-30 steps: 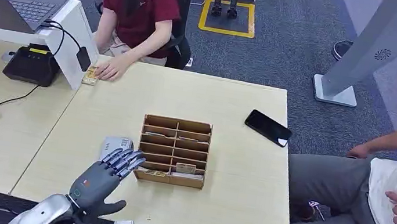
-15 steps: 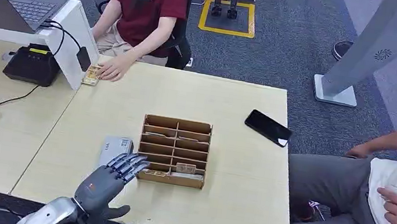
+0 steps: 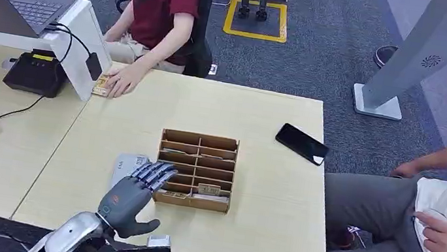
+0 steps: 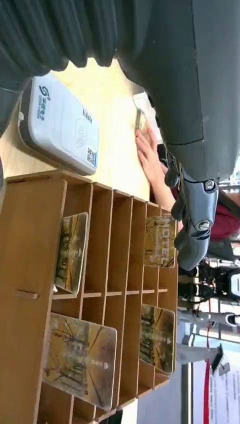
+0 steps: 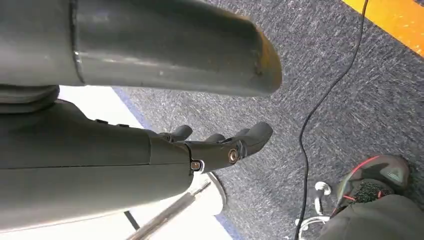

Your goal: Pass the card to the sensor for recognition and then transmit it.

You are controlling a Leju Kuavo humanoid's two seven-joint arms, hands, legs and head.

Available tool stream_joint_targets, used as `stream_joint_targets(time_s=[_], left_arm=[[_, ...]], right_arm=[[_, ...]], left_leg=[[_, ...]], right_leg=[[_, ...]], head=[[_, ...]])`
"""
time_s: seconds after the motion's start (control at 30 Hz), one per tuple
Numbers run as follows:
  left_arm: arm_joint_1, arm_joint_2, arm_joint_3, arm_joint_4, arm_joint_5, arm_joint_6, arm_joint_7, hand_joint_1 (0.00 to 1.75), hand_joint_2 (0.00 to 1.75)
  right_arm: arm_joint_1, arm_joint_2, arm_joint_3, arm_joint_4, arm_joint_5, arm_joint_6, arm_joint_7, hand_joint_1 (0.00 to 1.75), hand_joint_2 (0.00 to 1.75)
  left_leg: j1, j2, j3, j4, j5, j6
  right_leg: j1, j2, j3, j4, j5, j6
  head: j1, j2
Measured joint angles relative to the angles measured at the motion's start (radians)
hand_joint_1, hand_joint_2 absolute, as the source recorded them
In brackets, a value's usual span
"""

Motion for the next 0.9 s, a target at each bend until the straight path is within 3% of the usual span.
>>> stream_joint_targets(time_s=[0.43, 0.9], left_arm=[[-0.021, -0.03, 0.0, 0.042, 0.001, 0.001, 0.005, 0.0, 1.75], [-0.023, -0.033, 0.0, 0.062, -0.006, -0.005, 0.021, 0.0, 1.75]], right_arm=[[-0.001, 0.003, 0.0, 0.0, 0.001, 0.0, 0.004, 0.0, 0.0], [0.0, 0.003, 0.0, 0.0, 0.001, 0.001, 0.007, 0.0, 0.0]], left_leg=[[0.0, 0.0, 0.0, 0.0, 0.0, 0.0], [0.0, 0.0, 0.0, 0.0, 0.0, 0.0]], right_leg=[[0.0, 0.0, 0.0, 0.0, 0.0, 0.0], [0.0, 0.0, 0.0, 0.0, 0.0, 0.0]], head=[[0.0, 0.0], [0.0, 0.0]])
